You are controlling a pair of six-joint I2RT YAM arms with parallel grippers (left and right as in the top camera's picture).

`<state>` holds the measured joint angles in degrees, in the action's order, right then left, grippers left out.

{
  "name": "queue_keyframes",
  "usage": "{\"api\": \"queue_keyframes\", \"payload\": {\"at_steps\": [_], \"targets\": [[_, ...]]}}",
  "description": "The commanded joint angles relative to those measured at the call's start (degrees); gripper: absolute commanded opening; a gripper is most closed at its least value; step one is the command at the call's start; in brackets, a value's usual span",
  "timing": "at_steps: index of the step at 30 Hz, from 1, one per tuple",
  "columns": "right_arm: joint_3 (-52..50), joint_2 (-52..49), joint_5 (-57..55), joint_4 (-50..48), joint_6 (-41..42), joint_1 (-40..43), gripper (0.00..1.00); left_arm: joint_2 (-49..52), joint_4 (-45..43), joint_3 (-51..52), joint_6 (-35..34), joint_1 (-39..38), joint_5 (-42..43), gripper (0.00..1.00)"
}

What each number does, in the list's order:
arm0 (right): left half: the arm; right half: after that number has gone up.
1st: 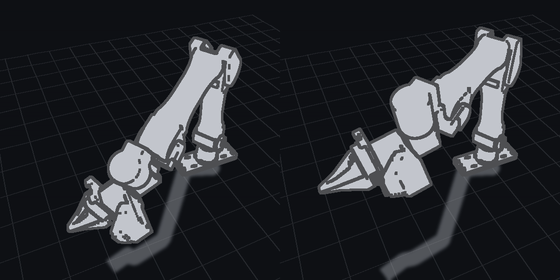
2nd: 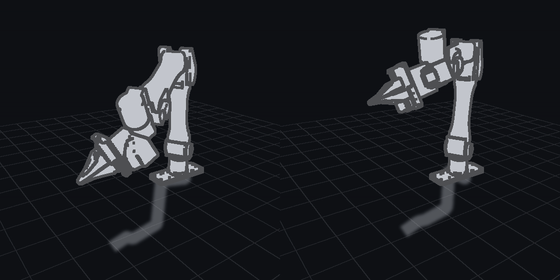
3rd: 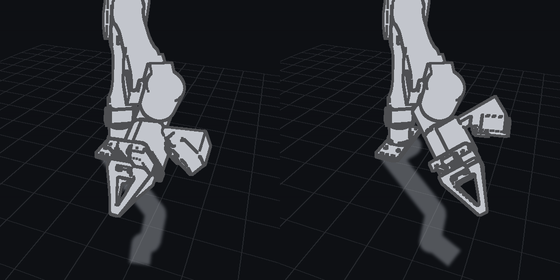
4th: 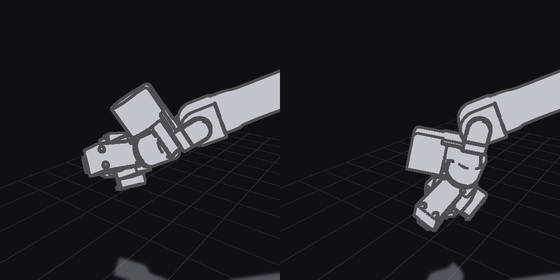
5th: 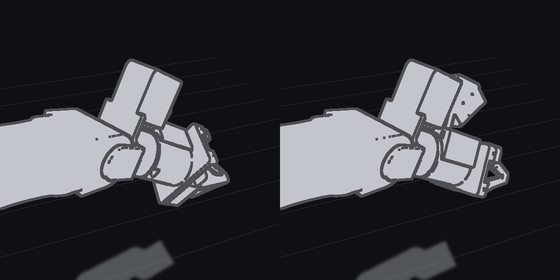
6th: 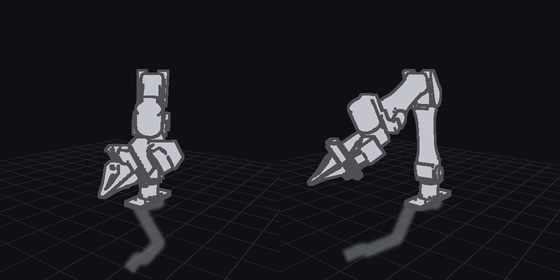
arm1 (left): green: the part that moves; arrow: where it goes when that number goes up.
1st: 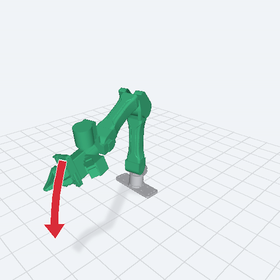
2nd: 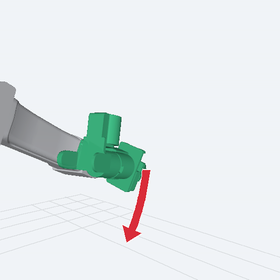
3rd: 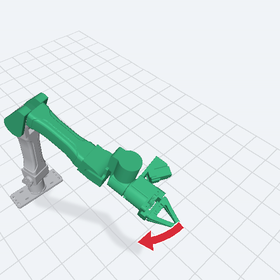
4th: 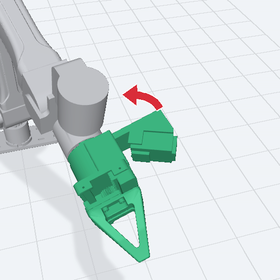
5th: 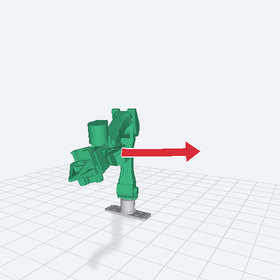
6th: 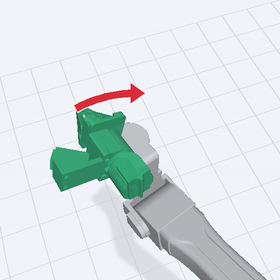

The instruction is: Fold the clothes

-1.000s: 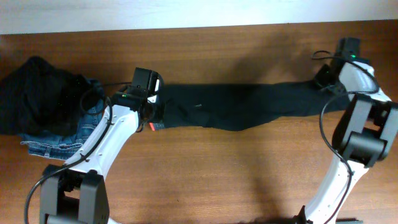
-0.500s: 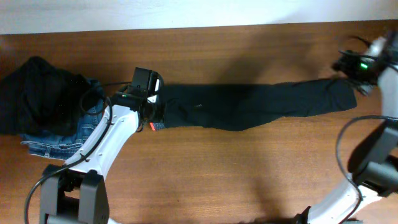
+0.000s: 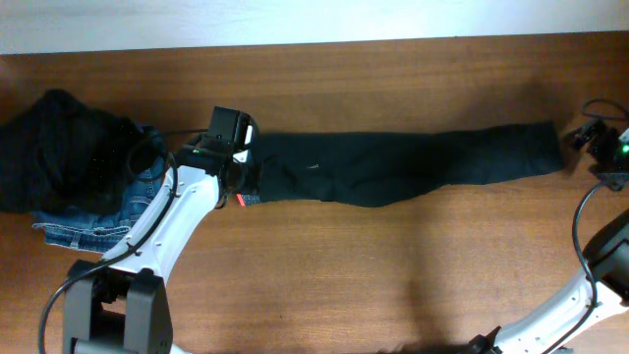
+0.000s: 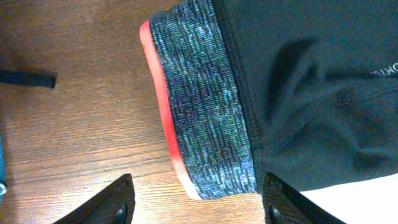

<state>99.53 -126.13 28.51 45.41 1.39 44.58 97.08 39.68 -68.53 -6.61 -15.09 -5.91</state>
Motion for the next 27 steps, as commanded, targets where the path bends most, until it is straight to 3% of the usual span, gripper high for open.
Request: {"api": "queue_keyframes", "payload": {"at_steps": [1, 10, 13, 17, 19, 21, 22, 27], "targets": [[0.07, -3.74, 4.42, -0.46, -4.7, -0.44, 0.99, -1.09, 0.07, -0.96, 0.92, -0.15, 0.61, 0.65], [0.02, -7.34, 10.43, -0.48, -6.99, -4.09, 1.0, -1.09, 0.07, -0.96, 0.92, -0.15, 0.81, 0.65], [0.02, -7.34, 10.03, -0.59, -6.99, -5.73, 0.91, -1.09, 0.07, -0.96, 0.9, -0.15, 0.83, 0.65], [0.02, -7.32, 7.69, -0.26, -6.93, -6.82, 0.52, -1.09, 0.24, -0.96, 0.92, -0.15, 0.81, 0.65], [0.04, -7.08, 7.67, 0.07, -5.35, -6.64, 0.24, -1.09, 0.7, -0.96, 0.92, -0.15, 0.81, 0.65], [0.07, -6.16, 7.91, 0.68, -1.14, -6.16, 0.1, -1.11, 1.4, -0.96, 0.92, -0.15, 0.83, 0.65], [0.09, -5.4, 8.07, 0.96, -0.22, -5.86, 0.04, -1.14, 1.75, -0.96, 0.92, -0.15, 0.81, 0.65], [0.11, 4.72, 4.85, 3.1, 1.11, -5.51, 0.04, -3.13, 4.94, -2.99, 0.92, -0.15, 0.57, 0.64]]}}
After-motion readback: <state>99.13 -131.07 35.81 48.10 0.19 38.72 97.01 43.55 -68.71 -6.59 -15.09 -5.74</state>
